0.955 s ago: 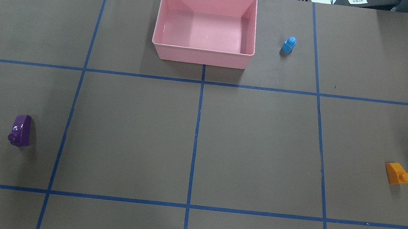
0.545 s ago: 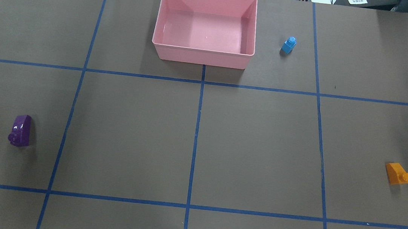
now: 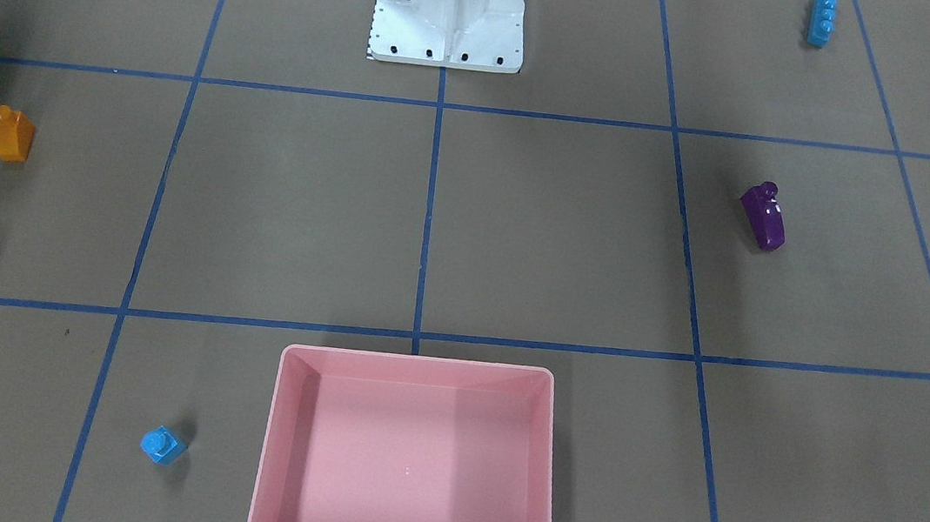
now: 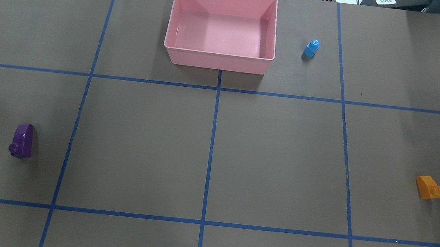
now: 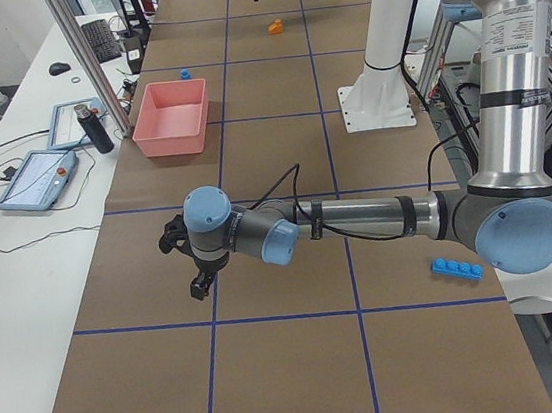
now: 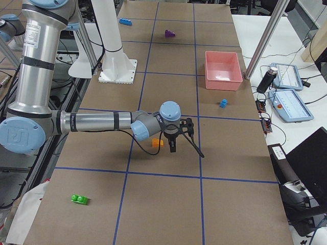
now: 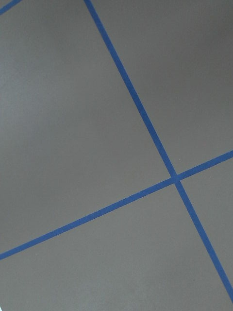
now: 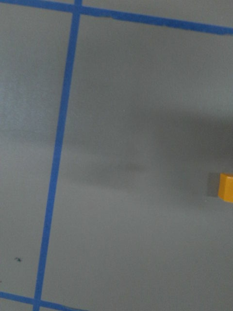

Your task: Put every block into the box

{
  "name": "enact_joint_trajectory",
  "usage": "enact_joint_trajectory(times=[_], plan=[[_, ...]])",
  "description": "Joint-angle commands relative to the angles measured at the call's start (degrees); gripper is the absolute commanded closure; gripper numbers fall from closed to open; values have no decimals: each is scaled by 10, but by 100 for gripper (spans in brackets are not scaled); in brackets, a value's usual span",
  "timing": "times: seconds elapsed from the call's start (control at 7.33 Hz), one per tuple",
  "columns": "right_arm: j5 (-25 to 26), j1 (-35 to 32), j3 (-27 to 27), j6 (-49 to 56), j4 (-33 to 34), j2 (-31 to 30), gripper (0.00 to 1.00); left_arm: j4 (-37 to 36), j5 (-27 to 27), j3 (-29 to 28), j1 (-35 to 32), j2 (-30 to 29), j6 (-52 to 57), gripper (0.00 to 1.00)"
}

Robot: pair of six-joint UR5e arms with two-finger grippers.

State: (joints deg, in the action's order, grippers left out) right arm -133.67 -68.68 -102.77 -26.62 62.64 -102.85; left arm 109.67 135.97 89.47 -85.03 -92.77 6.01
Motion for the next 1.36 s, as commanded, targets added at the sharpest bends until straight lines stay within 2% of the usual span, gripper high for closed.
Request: enact_joint_trajectory(times=[0.0, 0.14, 0.55, 0.68, 0.82, 1.09, 1.23], plan=[[104, 119, -15, -115, -51, -23, 0, 1, 1, -2, 5, -1, -2, 0], [124, 146, -21, -121, -52, -37, 0, 1, 1, -2, 7, -1, -2, 0], [137, 193, -18, -147, -52, -43, 1, 1, 1, -2, 8, -1, -2, 0], [136, 198, -17, -147, -52, -43, 12, 1, 1, -3, 8, -1, -2, 0], [137, 202, -17, -147, -52, -43, 39, 1, 1, -3, 8, -1, -2, 0], [137, 203, -15, -147, -52, -45, 84, 1, 1, -2, 8, -1, -2, 0], [137, 203, -16, -147, -52, -44, 95, 1, 1, -2, 8, 0, -1, 0]])
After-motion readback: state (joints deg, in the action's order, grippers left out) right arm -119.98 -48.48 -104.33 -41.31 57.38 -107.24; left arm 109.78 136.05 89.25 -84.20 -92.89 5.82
